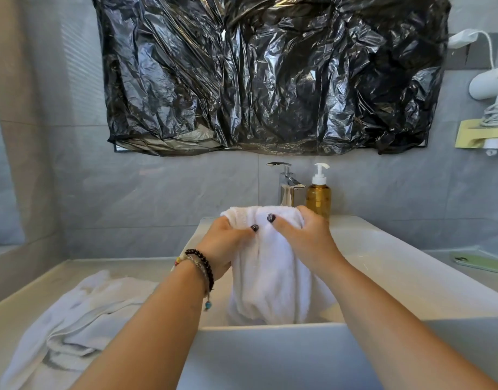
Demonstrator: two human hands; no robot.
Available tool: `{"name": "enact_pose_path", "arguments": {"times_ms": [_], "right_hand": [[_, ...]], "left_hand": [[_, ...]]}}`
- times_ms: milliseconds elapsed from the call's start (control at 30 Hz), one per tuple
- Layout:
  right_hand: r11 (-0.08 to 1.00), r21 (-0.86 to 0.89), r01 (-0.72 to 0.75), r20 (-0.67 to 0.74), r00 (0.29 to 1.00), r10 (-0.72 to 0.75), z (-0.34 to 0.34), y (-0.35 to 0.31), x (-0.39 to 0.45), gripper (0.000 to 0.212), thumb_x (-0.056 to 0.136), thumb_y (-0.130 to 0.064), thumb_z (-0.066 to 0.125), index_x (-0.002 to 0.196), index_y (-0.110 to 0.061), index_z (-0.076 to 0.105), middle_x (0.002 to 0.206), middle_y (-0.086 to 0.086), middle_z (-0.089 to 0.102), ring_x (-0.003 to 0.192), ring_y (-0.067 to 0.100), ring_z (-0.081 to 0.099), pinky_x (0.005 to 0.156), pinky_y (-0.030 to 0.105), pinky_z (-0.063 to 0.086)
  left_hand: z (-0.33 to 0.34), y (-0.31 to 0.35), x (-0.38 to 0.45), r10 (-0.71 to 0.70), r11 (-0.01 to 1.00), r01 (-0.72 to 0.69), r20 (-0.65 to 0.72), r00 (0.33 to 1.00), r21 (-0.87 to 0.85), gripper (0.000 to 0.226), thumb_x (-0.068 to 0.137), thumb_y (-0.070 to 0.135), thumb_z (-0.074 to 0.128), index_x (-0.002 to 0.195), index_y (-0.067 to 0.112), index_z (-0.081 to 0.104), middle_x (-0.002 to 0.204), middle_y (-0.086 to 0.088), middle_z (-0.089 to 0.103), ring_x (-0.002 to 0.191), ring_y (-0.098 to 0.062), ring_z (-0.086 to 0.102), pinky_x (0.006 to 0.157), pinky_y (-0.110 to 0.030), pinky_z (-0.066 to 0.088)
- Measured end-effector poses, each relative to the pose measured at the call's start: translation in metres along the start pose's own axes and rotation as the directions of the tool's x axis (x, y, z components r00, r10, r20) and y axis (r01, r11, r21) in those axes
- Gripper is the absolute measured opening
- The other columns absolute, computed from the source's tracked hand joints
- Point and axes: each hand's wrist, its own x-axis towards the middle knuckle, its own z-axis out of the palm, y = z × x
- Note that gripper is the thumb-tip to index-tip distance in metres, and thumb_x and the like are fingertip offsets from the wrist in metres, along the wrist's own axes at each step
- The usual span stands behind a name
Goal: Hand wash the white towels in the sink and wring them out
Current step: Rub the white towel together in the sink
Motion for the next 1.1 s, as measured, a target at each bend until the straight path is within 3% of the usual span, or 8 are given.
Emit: {"name": "enact_pose_path", "arguments": {"times_ms": [100,167,367,533,667,800,967,1100], "right_hand": [[0.989,-0.137,0.055,0.17,0.985,-0.031,0.008,0.006,-0.003,0.007,0.091,-0.016,0.061,0.097,-0.017,0.056,0.087,-0.003,0.056,0.082,0.016,0.05,0.063,0.023,0.035],[0.976,-0.202,0.086,0.157,0.986,-0.055,0.013,0.009,-0.004,0.019,0.095,-0.012,0.052,0.11,-0.017,0.063,0.099,-0.001,0.063,0.092,0.017,0.053,0.065,0.014,0.037],[0.948,-0.297,0.118,-0.042,0.99,-0.136,0.019,-0.004,-0.006,0.053,0.102,-0.034,0.042,0.052,-0.019,0.033,0.05,-0.003,0.034,0.054,0.016,0.031,0.049,0.032,0.021],[0.961,-0.055,0.273,-0.029,0.961,-0.274,0.019,-0.005,-0.014,0.052,0.094,-0.033,0.049,0.049,-0.021,0.027,0.045,-0.008,0.023,0.048,0.009,0.023,0.049,0.027,0.018],[0.966,0.231,0.119,0.069,0.988,-0.139,0.013,0.001,-0.006,0.006,0.09,-0.014,0.063,0.088,-0.02,0.063,0.08,-0.011,0.063,0.076,0.006,0.058,0.07,0.02,0.046],[0.939,0.332,-0.09,0.294,0.956,-0.012,0.019,0.0,0.001,0.048,0.086,-0.038,0.065,0.129,-0.021,0.052,0.13,-0.005,0.058,0.124,0.009,0.052,0.105,0.031,0.042],[0.926,0.295,-0.238,0.628,0.778,0.0,0.02,-0.008,-0.009,0.049,0.087,-0.068,0.048,0.11,-0.031,0.07,0.113,-0.01,0.07,0.108,0.009,0.064,0.098,0.032,0.046],[0.995,-0.097,0.018,0.547,0.836,0.038,-0.008,0.008,0.012,0.046,0.076,-0.052,0.072,0.062,-0.013,0.052,0.057,-0.006,0.044,0.054,0.004,0.04,0.056,0.023,0.027]], "left_hand": [[-0.011,-0.007,0.003,0.108,0.959,-0.07,-0.126,0.986,0.275,0.015,0.098,0.008,0.055,0.102,0.014,0.069,0.106,-0.01,0.073,0.103,-0.025,0.069,0.092,-0.039,0.055],[-0.011,-0.011,0.005,0.201,0.865,-0.123,-0.112,0.973,0.487,0.024,0.099,0.014,0.054,0.089,0.03,0.068,0.099,0.005,0.071,0.1,-0.017,0.066,0.092,-0.034,0.052],[-0.001,-0.011,0.009,0.155,0.831,-0.054,-0.137,0.978,0.554,0.039,0.097,0.033,0.055,0.063,0.015,0.05,0.063,0.004,0.05,0.063,-0.019,0.048,0.059,-0.027,0.04],[0.0,-0.007,0.005,-0.046,0.969,0.086,-0.173,0.984,0.231,0.041,0.09,0.05,0.063,0.083,0.011,0.072,0.088,-0.006,0.077,0.079,-0.023,0.07,0.076,-0.032,0.055],[-0.003,0.001,0.002,-0.025,0.999,0.019,-0.128,0.991,-0.051,0.02,0.076,0.014,0.072,0.093,0.004,0.071,0.091,-0.013,0.072,0.078,-0.025,0.068,0.069,-0.032,0.054],[-0.01,0.008,-0.002,0.061,0.969,-0.055,0.016,0.998,-0.242,0.041,0.056,0.012,0.062,0.095,-0.002,0.066,0.092,-0.021,0.061,0.082,-0.03,0.063,0.071,-0.035,0.051],[-0.012,0.018,-0.012,0.109,0.942,-0.064,0.12,0.987,-0.329,0.02,0.086,0.024,0.056,0.078,0.01,0.069,0.083,-0.013,0.068,0.079,-0.029,0.066,0.075,-0.036,0.054],[-0.014,0.013,-0.004,0.008,0.947,-0.012,-0.015,1.0,-0.321,0.035,0.089,0.046,0.061,0.082,0.012,0.062,0.081,-0.013,0.066,0.078,-0.028,0.066,0.081,-0.041,0.053]]}}
